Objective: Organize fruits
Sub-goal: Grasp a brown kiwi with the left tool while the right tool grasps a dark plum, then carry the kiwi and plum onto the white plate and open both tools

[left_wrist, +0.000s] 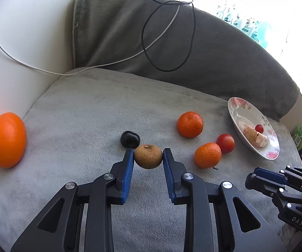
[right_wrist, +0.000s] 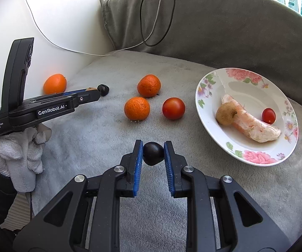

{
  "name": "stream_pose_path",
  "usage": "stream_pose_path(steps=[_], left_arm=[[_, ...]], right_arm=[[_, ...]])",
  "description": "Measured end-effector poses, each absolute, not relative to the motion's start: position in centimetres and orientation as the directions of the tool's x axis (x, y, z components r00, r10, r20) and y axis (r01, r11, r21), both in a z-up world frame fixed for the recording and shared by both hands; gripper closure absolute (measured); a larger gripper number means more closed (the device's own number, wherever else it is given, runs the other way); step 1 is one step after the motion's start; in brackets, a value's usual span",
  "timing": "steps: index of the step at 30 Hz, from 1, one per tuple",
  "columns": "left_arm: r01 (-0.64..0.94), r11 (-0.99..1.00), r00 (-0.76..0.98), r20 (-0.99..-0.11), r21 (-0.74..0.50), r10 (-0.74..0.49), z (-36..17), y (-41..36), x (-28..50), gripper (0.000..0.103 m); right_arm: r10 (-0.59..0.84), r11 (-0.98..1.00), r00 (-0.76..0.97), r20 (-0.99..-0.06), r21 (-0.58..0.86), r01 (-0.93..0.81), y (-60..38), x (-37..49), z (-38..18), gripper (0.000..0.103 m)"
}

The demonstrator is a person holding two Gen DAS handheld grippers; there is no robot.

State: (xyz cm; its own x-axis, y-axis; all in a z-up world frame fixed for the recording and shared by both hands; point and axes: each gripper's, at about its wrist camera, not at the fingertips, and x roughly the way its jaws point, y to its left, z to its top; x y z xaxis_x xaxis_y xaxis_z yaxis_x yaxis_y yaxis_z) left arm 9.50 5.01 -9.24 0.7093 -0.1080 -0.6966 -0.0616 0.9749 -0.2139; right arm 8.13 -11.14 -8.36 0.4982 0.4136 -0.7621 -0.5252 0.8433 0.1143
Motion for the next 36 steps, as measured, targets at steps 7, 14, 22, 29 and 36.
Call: stream_pose_path(steps=[7, 14, 22, 29, 36], left_arm=[[-0.018, 0.975, 0.735, -0.664, -0.223, -0.138, -7.5, 4.1, 8.3, 0.077], [0.033, 0.972, 0.747, -0.640, -0.233, -0.179, -6.2, 1.6, 8.2, 0.077], [0.093, 0.966, 0.745, -0.627, -0.242, -0.229, -5.4, -1.1, 8.6, 0.077], [0.148, 0.957, 0.731, -0.624, -0.249, -0.275, -5.2, -3.6, 9.6, 0.077], [0.194, 0.946, 0.712, -0.625, -0.261, -0.319, -5.4, -6.1, 11.2, 0.077]], right_arm=[[0.399, 0.856, 0.543, -0.739, 0.087, -0.510, -12.2, 7.8, -6.8, 0.082], [0.376, 0.873, 0.584, -0.719, 0.063, -0.484, -13.8, 7.9, -5.5, 0.082], [0.344, 0.897, 0.622, -0.703, 0.050, -0.439, -16.0, 9.0, -4.7, 0.082], [0.312, 0.919, 0.652, -0.691, 0.045, -0.392, -18.4, 11.2, -4.0, 0.082], [0.276, 0.938, 0.674, -0.686, 0.038, -0.346, -20.9, 13.7, -3.7, 0.082]])
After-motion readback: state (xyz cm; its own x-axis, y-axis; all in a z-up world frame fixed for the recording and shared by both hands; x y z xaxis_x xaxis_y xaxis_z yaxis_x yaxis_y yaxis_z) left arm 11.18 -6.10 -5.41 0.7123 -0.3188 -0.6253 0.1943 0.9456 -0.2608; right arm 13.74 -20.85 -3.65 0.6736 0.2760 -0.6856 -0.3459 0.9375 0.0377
